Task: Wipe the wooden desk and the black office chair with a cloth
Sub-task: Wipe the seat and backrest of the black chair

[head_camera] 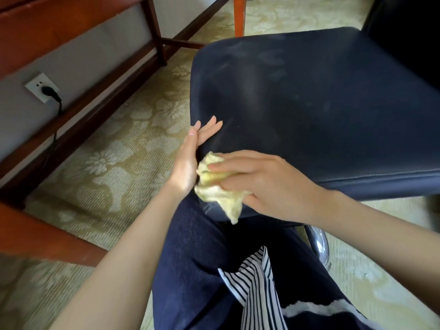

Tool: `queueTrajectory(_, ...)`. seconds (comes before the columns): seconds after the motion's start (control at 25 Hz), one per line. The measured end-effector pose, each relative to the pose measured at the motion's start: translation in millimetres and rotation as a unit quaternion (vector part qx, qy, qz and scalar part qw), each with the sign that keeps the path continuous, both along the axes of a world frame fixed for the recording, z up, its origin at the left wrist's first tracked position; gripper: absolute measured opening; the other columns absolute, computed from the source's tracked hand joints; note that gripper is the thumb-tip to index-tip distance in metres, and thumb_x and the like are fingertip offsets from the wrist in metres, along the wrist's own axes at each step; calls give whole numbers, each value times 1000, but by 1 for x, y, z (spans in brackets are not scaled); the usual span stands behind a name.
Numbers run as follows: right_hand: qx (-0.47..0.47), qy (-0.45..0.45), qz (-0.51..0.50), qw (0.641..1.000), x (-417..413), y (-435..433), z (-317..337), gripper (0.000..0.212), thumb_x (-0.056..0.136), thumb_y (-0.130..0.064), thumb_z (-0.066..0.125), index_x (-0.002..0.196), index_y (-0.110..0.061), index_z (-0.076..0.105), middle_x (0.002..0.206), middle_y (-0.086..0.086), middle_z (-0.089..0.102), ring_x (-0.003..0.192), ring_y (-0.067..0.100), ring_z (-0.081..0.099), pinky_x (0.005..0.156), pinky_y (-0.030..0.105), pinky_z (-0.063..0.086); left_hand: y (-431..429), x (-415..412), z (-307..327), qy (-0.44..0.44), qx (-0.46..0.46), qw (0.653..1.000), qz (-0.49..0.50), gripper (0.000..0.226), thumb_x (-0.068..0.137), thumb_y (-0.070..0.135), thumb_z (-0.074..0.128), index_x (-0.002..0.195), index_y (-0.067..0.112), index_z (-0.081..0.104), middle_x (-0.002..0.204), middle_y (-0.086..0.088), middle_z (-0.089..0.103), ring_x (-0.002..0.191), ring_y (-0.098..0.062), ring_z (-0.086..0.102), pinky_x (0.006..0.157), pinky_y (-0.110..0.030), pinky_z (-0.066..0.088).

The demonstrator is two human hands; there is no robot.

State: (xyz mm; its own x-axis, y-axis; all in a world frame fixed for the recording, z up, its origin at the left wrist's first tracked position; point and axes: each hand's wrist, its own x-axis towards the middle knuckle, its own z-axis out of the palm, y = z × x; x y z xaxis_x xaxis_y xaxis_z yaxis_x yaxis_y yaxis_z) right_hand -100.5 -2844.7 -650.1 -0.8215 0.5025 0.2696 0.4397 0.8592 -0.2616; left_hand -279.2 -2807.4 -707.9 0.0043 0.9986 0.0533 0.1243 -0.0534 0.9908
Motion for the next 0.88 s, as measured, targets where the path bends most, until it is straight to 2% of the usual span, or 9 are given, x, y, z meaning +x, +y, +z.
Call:
queueTrajectory(0.12, -42, -92, 60, 993, 34, -1, 0, 44, 87, 0, 59, 127, -17, 60, 142, 2, 47, 135, 19, 39, 107, 39, 38, 1, -5, 2, 53, -8, 998, -13, 46, 106, 29, 16, 117, 42, 59, 129, 37, 46, 132, 18, 21, 102, 0, 10)
queueTrajectory(0.24, -38, -165, 103, 980, 60, 5, 7, 50, 93, -10, 53, 139, -27, 46, 151, -5, 34, 140, 10, 27, 115, 28, 23, -3, -7, 4, 182, 27, 982, -27, 36, 105, 31, 27, 118, 57, 48, 130, 44, 36, 133, 15, 20, 113, -15, 10)
queueTrajectory(0.28, -39, -163, 107, 980, 61, 7, 7, 48, 93, -13, 52, 139, -29, 46, 150, -7, 35, 139, 9, 27, 115, 27, 24, -4, -8, 4, 201, 41, 978, -29, 35, 105, 31, 27, 119, 57, 46, 133, 41, 35, 135, 9, 20, 115, -19, 10)
queueTrajectory(0.36, -55, -153, 130, 978, 46, 5, 6, 44, 96, -21, 48, 138, -32, 46, 149, -11, 36, 137, 5, 28, 114, 24, 24, -6, -10, 6, 174, 38, 984, -30, 35, 105, 30, 27, 116, 53, 51, 133, 35, 40, 135, 8, 22, 113, -14, 12)
queueTrajectory(0.48, 4, -122, 206, 971, 12, -3, -6, 36, 99, -29, 34, 125, -29, 59, 139, -10, 46, 133, 8, 36, 109, 29, 33, -4, -8, 16, 118, -14, 993, -26, 38, 105, 32, 26, 110, 47, 61, 127, 34, 48, 116, 29, 29, 94, 7, 15)
queueTrajectory(0.56, 73, -160, 247, 953, -14, -12, -15, 46, 101, -30, 19, 110, -22, 64, 128, -3, 52, 130, 21, 39, 105, 36, 35, -2, -7, 22, 112, -29, 993, -21, 41, 105, 33, 25, 111, 38, 66, 124, 31, 52, 102, 38, 31, 82, 12, 17)
queueTrajectory(0.64, 88, -201, 228, 949, -31, -15, -17, 50, 103, -35, 15, 107, -20, 63, 120, -2, 52, 123, 25, 41, 101, 37, 35, -1, -9, 26, 124, -33, 991, -27, 45, 105, 33, 23, 113, 33, 67, 124, 30, 53, 101, 38, 32, 79, 13, 17)
queueTrajectory(0.76, 82, -178, 210, 958, -29, -11, -10, 43, 102, -34, 25, 103, -21, 66, 120, -4, 55, 118, 24, 47, 92, 37, 44, 0, -12, 26, 127, -33, 991, -23, 47, 105, 34, 22, 115, 30, 68, 123, 30, 55, 108, 34, 32, 82, 11, 17)
queueTrajectory(0.88, 52, -118, 174, 976, -3, -2, -3, 18, 88, -17, 57, 96, -25, 72, 120, -7, 62, 114, 20, 57, 78, 36, 54, -3, -11, 20, 113, -19, 993, -10, 42, 105, 33, 23, 109, 46, 63, 128, 28, 54, 123, 21, 31, 99, 2, 16)
